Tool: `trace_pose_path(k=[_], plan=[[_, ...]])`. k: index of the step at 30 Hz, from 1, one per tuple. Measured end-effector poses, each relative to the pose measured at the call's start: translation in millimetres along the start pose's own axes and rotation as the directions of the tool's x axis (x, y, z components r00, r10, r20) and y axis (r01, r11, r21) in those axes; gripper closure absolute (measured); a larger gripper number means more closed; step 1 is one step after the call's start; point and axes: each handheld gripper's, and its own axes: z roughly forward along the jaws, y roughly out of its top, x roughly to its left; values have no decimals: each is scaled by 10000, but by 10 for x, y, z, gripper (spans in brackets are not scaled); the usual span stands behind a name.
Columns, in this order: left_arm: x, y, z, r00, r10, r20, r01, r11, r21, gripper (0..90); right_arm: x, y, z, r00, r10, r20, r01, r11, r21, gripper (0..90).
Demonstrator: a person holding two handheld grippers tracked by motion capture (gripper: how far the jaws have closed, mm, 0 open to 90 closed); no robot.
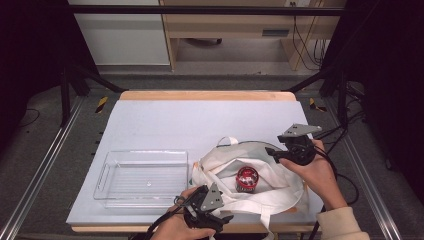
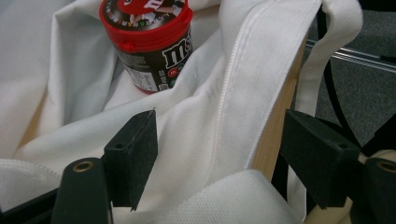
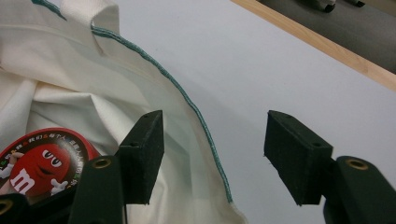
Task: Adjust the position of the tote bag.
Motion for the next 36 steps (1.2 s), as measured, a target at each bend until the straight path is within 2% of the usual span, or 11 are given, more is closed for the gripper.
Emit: trace_pose_path(k=[3, 5, 11, 15, 19, 23, 30, 32, 36], plan=[[16, -23, 59, 9997, 93, -207, -92, 9999, 80, 274, 3, 1, 12, 10000, 34, 69, -35, 10000, 40, 325], [23, -31, 94, 9997, -30, -250, 31, 10000, 44, 268, 3, 2, 26, 9999, 106, 10, -106, 9999, 89, 292], [53, -8, 174, 9980, -38, -639, 36, 10000, -26, 269, 24, 7, 52, 10000, -20, -62, 21, 10000, 91, 329], [63, 11, 210, 9981, -43, -617, 40, 10000, -46, 269, 40, 16, 66, 9999, -101, -117, 102, 9999, 88, 352], [64, 6, 278, 9989, 32, -468, -20, 9996, 266, 293, 59, 19, 81, 9996, -221, -166, 224, 9996, 143, 383], [70, 5, 307, 9988, -46, -491, 60, 9996, 284, 307, 61, 17, 84, 9994, -279, -205, 282, 9995, 134, 396], [66, 6, 323, 9982, -156, -580, 180, 9990, 399, 434, 45, -7, 105, 9994, -319, -154, 324, 9988, 354, 463], [57, 6, 328, 9980, -70, -622, 102, 9987, 507, 467, 40, -22, 109, 9993, -346, -120, 351, 9986, 388, 515], [55, 7, 341, 9977, -159, -658, 196, 9983, 549, 538, 46, -43, 113, 9986, -491, -177, 499, 9973, 539, 595]])
